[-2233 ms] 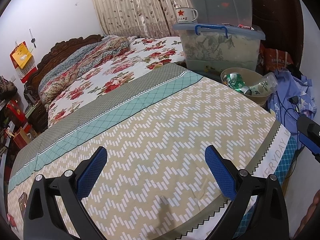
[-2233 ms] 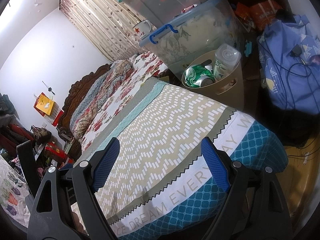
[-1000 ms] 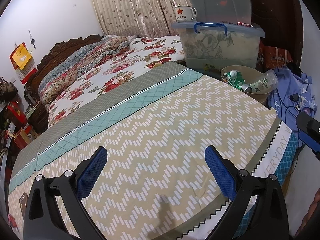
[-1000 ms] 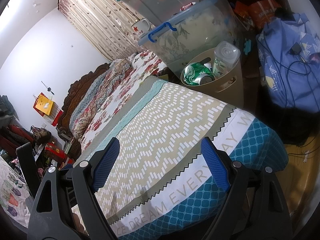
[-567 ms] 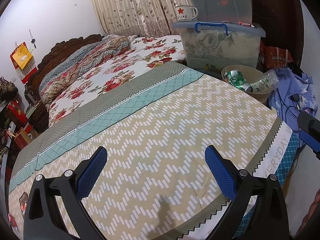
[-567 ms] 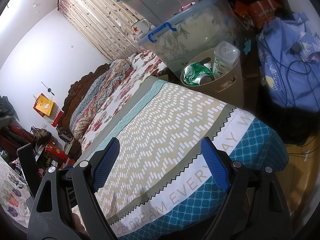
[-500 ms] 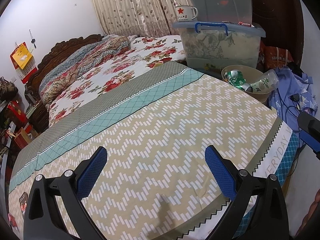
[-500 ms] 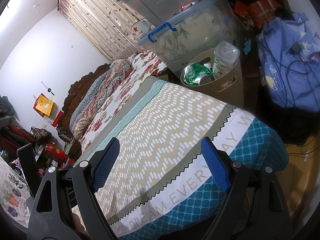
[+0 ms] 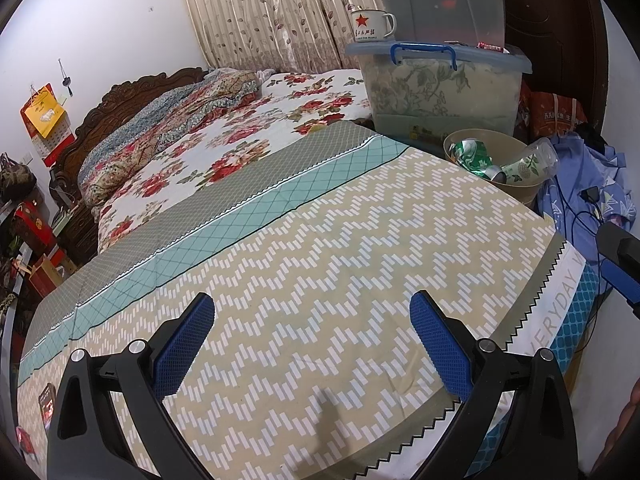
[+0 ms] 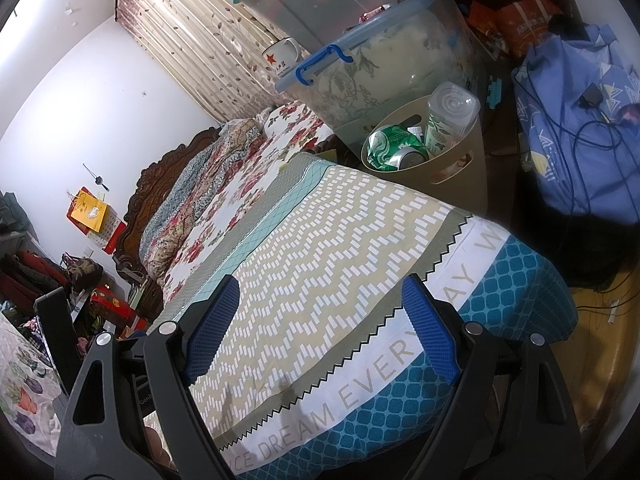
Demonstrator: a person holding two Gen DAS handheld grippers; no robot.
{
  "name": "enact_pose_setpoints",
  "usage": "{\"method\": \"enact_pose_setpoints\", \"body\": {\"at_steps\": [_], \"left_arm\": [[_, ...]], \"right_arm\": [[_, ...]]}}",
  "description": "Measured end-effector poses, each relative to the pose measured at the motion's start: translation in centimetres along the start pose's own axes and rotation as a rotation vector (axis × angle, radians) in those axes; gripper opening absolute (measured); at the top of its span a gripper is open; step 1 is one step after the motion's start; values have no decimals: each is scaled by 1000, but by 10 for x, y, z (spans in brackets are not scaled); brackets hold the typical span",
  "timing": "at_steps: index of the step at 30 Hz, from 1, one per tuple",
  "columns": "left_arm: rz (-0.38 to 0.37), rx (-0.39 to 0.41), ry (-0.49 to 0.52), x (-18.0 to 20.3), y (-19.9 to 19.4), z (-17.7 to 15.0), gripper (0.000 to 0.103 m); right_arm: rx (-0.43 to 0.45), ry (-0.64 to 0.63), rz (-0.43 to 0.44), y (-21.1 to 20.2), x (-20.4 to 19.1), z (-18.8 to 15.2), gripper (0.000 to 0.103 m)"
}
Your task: Collect trash
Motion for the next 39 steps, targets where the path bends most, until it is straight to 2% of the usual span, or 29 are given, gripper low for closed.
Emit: {"method": "enact_pose_setpoints", "body": {"at_steps": [39], "left_arm": [[-1, -3, 3, 1, 2, 1, 94]], "right_arm": [[7, 4, 1, 1, -1, 0, 83]]}}
Point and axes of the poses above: each gripper's, at about its wrist camera, not at the fingertips, and y roughly the way its jaws point, x to its right, z to its top, the point moved 7 cm from there along y, roughly the way its jaws point, and after that the axes turned 13 degrees about -z, right-handed, at the moved point
